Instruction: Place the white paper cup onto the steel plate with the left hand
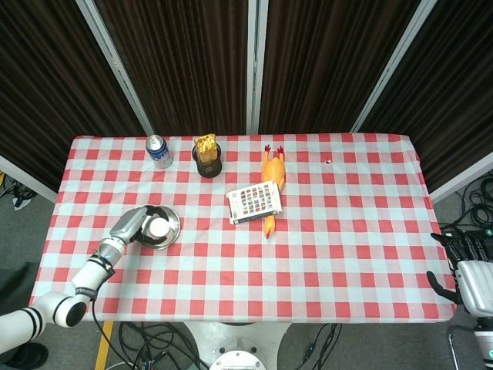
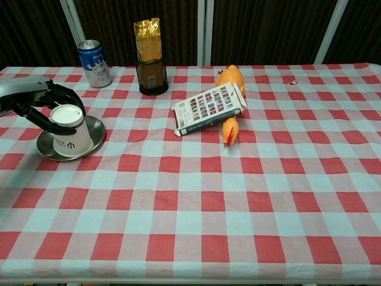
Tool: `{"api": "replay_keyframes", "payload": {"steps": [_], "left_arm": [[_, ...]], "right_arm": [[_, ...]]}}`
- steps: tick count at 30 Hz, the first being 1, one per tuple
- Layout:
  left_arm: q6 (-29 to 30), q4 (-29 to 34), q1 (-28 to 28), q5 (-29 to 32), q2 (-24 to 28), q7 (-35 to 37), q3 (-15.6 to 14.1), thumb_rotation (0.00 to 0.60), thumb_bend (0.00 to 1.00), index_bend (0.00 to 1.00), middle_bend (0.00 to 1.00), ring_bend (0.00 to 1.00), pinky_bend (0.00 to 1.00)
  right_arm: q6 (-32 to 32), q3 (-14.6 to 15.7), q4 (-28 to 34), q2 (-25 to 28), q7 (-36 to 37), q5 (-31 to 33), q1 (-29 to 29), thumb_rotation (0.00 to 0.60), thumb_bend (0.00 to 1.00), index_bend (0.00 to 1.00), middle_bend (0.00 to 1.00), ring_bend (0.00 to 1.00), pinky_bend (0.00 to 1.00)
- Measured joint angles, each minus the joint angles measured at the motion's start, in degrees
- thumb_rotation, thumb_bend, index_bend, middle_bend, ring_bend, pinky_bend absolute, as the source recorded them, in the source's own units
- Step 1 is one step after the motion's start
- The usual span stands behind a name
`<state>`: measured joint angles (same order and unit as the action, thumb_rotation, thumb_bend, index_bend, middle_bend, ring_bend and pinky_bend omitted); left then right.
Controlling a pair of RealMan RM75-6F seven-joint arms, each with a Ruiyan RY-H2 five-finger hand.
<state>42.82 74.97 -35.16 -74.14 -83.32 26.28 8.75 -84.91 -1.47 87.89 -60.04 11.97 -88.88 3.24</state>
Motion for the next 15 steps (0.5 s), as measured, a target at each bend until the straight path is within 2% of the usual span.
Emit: {"api": "replay_keyframes", "payload": {"steps": [3,11,15], "left_arm": [[-0.05,-0.39,-0.38,-0.25,0.14,-0.15,-0.07,0.600,0.26,0.48,0.36,0.22,0.23],[-2.18,-7.90,-1.04,7.32,-1.94,-0.49,2.40,0.600,0.26,0.48,0.36,0.22,0.23],[-3.03,-7.07,-0.87,7.22,-1.69,0.86,2.57,0.600,0.26,0.48,0.37,0.22,0.23]], "right_arm": [[0.10,-0.05,0.10,0.05,-0.03,0.12,0.03,0.600,0.27,0.15,0.20,0.00,0.07],[0.00,0.01,0.15,0.05,-0.08,0.03,-0.07,0.600,0.27,0.15,0.20,0.00,0.07],[-0.02,0.05,0.28,0.00,-0.21,-0.17,-0.02,0.600,0.27,0.15,0.20,0.00,0.07]]}}
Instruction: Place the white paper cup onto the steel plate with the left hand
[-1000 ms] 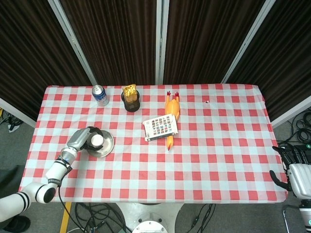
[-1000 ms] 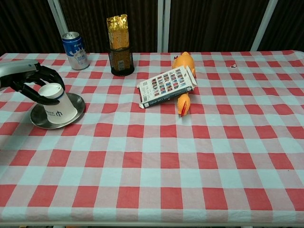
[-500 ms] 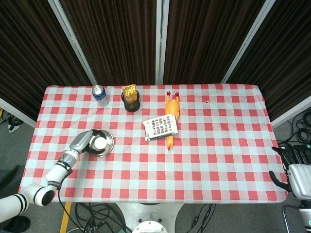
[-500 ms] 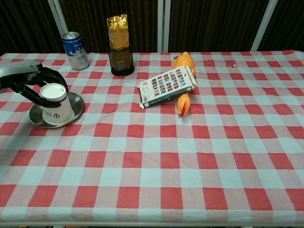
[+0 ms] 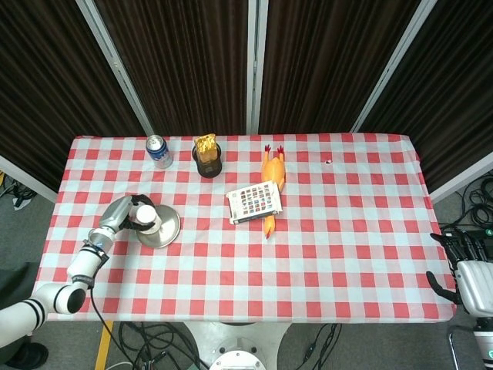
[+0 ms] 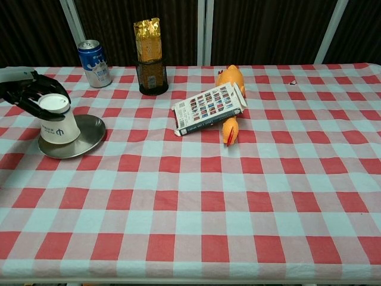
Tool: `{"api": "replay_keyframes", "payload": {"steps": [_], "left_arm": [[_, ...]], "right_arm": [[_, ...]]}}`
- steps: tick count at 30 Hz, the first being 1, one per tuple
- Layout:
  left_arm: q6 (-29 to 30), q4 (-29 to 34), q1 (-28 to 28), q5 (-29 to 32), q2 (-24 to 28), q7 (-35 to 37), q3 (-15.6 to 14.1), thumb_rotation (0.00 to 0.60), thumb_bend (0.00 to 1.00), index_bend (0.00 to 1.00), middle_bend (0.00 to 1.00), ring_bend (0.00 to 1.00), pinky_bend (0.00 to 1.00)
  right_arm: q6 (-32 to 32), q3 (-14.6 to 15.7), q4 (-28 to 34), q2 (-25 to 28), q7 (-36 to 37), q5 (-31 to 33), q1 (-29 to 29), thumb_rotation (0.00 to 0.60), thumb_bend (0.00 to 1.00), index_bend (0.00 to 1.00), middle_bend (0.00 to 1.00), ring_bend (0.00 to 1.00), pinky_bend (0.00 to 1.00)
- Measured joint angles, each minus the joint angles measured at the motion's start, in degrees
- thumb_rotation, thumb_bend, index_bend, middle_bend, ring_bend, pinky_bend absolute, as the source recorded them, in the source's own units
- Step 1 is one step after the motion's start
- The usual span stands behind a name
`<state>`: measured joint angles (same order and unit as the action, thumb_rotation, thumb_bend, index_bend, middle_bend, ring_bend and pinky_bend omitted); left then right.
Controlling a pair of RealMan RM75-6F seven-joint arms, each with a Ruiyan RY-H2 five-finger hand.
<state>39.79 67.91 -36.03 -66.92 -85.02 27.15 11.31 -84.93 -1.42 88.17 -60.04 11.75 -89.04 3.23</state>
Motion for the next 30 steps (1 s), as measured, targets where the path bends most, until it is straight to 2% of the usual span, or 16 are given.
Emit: {"api": "replay_keyframes", "payload": {"steps": [9,20,30], "left_arm": [[2.30,4.48,1.05,-7.38,0.73,5.94,-1.53,0.600,0.26,0.48,0.36,0.22,0.23],[6.65,-5.67,2.85,-2.95,-5.21,6.41,0.23,0.600,0.29,0.48,0.37,0.22,0.23],[9.57,0.11,3.36,-9.49,-4.29,5.88,-2.46,0.600,0.29,0.48,0.36,0.22,0.23]], "right_arm": [[0.03,-0.14,0.41,0.28,-0.46,0.11,0.08,0.600,0.27,0.15,0.20,0.00,0.07],[0.14,-0.07,0.59,0.26,-0.58,-0.07,0.15,0.600,0.27,0.15,0.20,0.00,0.07],[0.27,-0.15,0.92,0.44,-0.99,0.10,0.26,0.600,0.27,0.15,0.20,0.00,0.07]]}}
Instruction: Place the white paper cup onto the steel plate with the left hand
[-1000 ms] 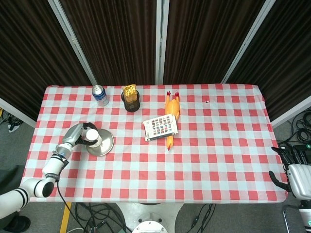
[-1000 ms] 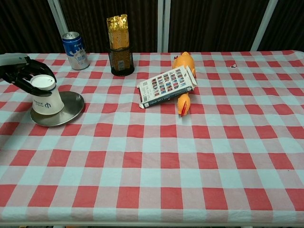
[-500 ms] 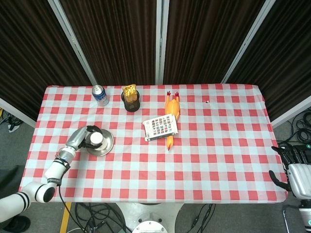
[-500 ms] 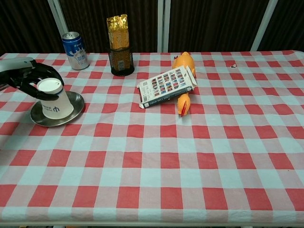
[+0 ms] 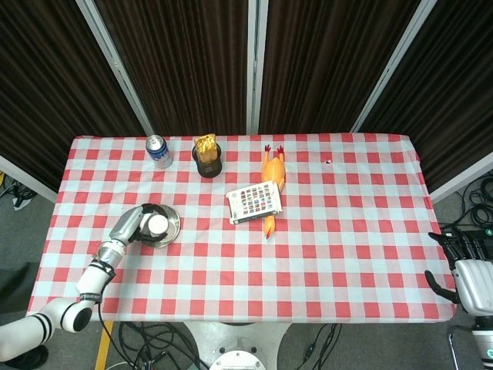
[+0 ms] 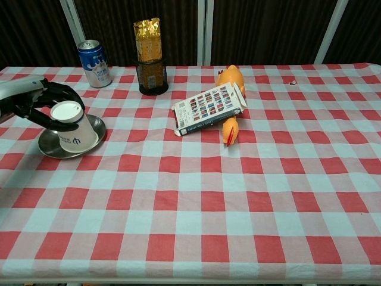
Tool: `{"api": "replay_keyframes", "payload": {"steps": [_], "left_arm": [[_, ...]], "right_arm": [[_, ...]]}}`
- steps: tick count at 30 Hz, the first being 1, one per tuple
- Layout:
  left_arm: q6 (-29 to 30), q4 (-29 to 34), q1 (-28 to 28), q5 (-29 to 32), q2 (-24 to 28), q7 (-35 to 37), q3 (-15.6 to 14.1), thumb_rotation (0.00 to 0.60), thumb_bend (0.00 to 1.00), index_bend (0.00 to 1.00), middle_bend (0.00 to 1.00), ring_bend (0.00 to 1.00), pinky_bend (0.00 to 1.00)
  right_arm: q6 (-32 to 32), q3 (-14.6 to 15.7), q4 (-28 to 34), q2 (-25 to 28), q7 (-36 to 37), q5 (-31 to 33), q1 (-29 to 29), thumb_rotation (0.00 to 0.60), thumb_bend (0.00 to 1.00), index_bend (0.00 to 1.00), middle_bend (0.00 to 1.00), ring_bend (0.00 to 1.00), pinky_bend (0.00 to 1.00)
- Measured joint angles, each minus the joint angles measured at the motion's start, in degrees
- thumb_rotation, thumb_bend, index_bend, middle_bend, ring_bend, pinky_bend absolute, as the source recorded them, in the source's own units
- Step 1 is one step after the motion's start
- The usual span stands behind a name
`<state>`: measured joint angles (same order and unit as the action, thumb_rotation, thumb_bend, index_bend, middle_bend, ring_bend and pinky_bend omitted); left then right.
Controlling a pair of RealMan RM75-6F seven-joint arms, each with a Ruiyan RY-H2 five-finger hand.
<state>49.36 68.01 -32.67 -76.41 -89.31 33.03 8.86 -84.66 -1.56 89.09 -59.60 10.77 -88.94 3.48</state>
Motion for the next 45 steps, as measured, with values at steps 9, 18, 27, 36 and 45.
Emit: {"api": "replay_keyframes", "payload": {"steps": [9,18,27,36,45], "left_arm": [[-2.82,-7.47,-0.80,7.09,-2.15,-0.76,3.20,0.600,0.29,0.48,0.37,0.22,0.23],[-1.93,-3.15,0.01,2.59,-1.15,0.05,0.90,0.600,0.29,0.48,0.37,0.22,0.23],[-1.55,-2.16,-0.48,1.50,-0.66,0.56,0.48,0.600,0.29,0.48,0.37,0.22,0.23],[-5.36,-8.62,-0.75,8.30,-2.30,1.87,3.64,0.600,0.29,0.48,0.36,0.22,0.23],[-4.60,-2.52,0.37,2.90,-0.71,8.62,2.34,0.600,0.29,0.48,0.36,0.22,0.23]], "right_arm": [[-0.10,0.11,-0.08,-0.08,0.20,-0.01,-0.15,0.600,0.27,0.15,0.20,0.00,0.07],[-0.08,0.21,0.14,-0.08,-0.09,-0.28,-0.09,0.600,0.27,0.15,0.20,0.00,0.07],[0.00,0.02,0.94,0.29,-0.94,-0.03,0.00,0.600,0.27,0.15,0.20,0.00,0.07],[0.16,0.11,0.69,0.12,-0.64,-0.11,0.07,0.600,0.27,0.15,0.20,0.00,0.07],[0.13,0.14,0.58,0.14,-0.61,-0.11,0.04,0.600,0.27,0.15,0.20,0.00,0.07]]}}
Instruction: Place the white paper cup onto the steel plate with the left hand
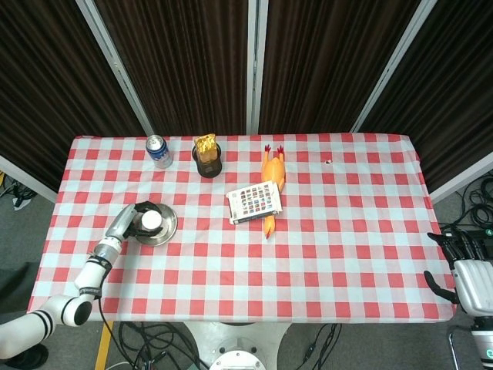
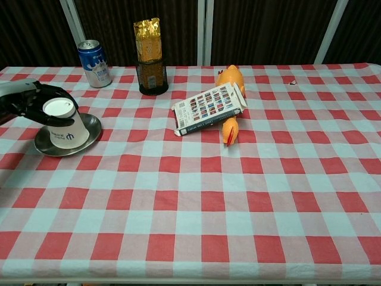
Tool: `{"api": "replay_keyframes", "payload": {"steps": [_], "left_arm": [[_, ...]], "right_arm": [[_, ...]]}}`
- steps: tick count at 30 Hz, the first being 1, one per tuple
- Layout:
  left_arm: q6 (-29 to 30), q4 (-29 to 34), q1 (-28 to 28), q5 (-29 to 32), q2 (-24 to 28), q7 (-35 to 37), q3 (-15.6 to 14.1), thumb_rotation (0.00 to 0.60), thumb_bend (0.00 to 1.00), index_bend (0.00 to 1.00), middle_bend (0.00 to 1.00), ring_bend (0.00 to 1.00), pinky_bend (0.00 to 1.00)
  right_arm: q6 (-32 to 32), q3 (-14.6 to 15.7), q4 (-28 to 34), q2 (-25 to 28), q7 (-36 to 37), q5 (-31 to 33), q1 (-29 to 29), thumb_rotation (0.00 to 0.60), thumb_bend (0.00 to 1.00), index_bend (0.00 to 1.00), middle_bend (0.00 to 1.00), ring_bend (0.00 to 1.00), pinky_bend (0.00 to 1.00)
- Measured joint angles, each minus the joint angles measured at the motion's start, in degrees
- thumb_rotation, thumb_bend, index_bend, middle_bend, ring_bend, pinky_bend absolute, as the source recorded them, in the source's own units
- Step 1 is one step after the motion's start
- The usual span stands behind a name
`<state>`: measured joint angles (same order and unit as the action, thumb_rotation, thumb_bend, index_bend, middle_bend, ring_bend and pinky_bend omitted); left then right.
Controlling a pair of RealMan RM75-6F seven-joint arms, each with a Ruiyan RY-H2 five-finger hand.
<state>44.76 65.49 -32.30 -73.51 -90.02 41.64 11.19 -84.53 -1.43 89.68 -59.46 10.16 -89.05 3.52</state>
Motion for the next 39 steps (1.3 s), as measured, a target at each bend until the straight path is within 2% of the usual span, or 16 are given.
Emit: {"api": "replay_keyframes", "payload": {"steps": [4,13,25,33,39], "left_arm": [[-0.01,-0.31,-0.13,-0.80,-0.13,1.92,-0.34,0.600,0.29,0.48,0.37,0.22,0.21],[0.31,-8.51,-0.17,4.01,-4.12,1.19,2.12,0.600,0.30,0.48,0.37,0.22,0.21],[4.03,-0.45,1.13,-1.50,-1.06,3.02,0.41,0.600,0.30,0.48,0.37,0.22,0.21],[3.08,-5.13,-0.33,2.83,-1.58,1.92,3.74,0.600,0.30,0.48,0.37,0.22,0.21],[-0.79,-11.65,-2.61,7.79,-3.44,0.62,6.64,0.600,0.30,0.46,0.36,0.22,0.21]], "right_arm": [[0.15,-0.11,0.20,0.10,-0.24,0.05,0.16,0.600,0.27,0.15,0.20,0.00,0.07],[0.25,-0.13,0.52,0.11,-0.48,0.00,0.28,0.600,0.27,0.15,0.20,0.00,0.07],[-0.57,0.01,0.34,0.28,-0.09,-0.28,-0.15,0.600,0.27,0.15,0.20,0.00,0.07],[-0.97,0.11,0.06,0.25,0.30,-0.43,-0.42,0.600,0.27,0.15,0.20,0.00,0.07],[-1.02,0.14,-0.07,0.19,0.49,-0.29,-0.57,0.600,0.27,0.15,0.20,0.00,0.07]]}}
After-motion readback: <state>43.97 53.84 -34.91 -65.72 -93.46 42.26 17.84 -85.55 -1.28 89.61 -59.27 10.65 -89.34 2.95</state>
